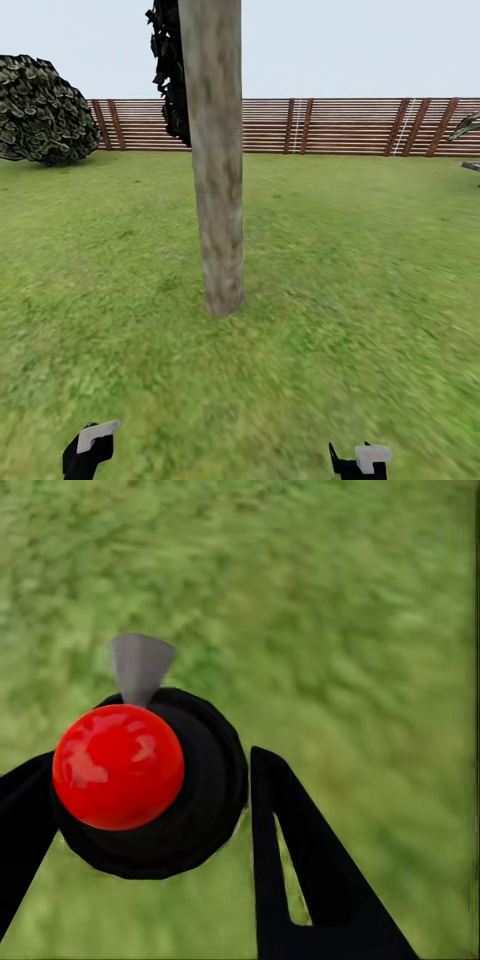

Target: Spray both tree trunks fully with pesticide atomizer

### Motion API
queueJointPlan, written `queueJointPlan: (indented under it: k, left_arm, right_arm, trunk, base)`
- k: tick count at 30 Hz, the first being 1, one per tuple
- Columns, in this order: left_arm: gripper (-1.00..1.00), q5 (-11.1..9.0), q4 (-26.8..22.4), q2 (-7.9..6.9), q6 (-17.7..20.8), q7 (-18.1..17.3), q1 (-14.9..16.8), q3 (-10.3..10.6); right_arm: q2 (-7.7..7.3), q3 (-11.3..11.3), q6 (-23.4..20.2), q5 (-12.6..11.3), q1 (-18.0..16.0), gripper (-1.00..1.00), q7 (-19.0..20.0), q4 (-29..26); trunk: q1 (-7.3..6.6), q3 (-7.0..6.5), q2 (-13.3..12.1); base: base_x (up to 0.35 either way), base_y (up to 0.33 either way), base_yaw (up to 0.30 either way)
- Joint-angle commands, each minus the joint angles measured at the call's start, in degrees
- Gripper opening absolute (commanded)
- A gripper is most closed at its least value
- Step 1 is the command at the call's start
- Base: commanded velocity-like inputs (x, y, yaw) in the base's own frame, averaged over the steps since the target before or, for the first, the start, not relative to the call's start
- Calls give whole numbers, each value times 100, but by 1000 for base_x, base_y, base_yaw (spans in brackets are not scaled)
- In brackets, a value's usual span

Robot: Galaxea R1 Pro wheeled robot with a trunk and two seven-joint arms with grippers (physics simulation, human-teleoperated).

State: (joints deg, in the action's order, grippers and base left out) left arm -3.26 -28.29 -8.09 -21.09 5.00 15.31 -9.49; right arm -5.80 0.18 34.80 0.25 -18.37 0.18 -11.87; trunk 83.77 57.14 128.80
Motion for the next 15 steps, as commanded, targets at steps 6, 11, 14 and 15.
queueJointPlan:
  k: [6, 11, 14, 15]
  left_arm:
    - [-100, 1, -1, -4, 0, 1, 2, -4]
    - [-100, 1, -1, -1, 1, 1, 0, -1]
    - [-100, 1, -1, -3, 5, 1, -1, -1]
    - [-100, 1, 1, -2, 5, 1, -1, -1]
  right_arm:
    - [0, 0, 0, -3, 0, 100, -3, 0]
    - [0, 0, 0, -2, 1, 100, -6, 0]
    - [0, 0, 0, -2, 0, 100, -4, 0]
    - [0, 0, 0, -3, 0, 100, -6, 0]
  trunk:
    - [0, 0, 0]
    - [0, 0, 0]
    - [0, 0, 0]
    - [0, 0, 0]
  base:
    - [303, -127, 0]
    - [303, -127, 0]
    - [303, -127, 0]
    - [303, -127, 0]
